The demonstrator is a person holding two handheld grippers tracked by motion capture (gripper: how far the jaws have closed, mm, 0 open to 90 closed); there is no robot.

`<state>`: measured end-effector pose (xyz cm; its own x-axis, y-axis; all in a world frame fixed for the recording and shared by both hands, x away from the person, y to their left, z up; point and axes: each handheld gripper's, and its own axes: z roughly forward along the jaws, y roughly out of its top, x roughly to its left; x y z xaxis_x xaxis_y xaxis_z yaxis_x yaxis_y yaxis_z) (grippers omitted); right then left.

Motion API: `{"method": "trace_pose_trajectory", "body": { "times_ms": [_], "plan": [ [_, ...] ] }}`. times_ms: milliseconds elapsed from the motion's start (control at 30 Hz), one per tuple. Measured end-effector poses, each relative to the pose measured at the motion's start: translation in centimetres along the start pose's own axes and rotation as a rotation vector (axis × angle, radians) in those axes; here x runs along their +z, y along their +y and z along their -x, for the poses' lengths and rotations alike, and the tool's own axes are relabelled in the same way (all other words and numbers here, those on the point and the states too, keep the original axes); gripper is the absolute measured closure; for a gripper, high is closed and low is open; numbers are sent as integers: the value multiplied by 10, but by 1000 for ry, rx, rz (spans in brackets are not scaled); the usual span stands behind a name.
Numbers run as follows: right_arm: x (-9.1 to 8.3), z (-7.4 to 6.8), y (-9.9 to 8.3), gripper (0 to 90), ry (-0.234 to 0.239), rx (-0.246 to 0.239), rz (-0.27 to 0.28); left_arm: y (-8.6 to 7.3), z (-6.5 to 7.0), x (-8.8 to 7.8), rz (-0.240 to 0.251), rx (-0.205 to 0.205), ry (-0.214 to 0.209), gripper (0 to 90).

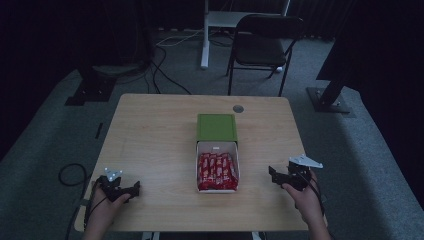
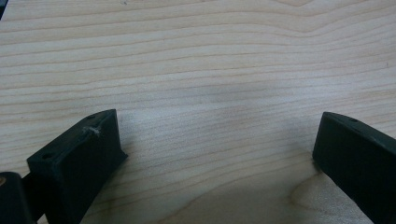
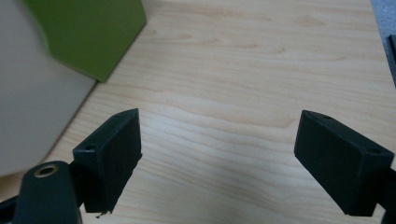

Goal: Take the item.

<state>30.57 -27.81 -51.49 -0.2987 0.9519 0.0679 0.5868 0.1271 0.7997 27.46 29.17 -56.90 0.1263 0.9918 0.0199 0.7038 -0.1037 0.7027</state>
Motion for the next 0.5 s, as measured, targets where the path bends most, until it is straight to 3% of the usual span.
{"method": "trace_pose_trajectory", "body": {
  "times_ms": [500],
  "plan": [
    [-11, -24, 24, 148, 51, -22, 59, 0, 0, 0, -1, 0, -1, 18]
  ]
}}
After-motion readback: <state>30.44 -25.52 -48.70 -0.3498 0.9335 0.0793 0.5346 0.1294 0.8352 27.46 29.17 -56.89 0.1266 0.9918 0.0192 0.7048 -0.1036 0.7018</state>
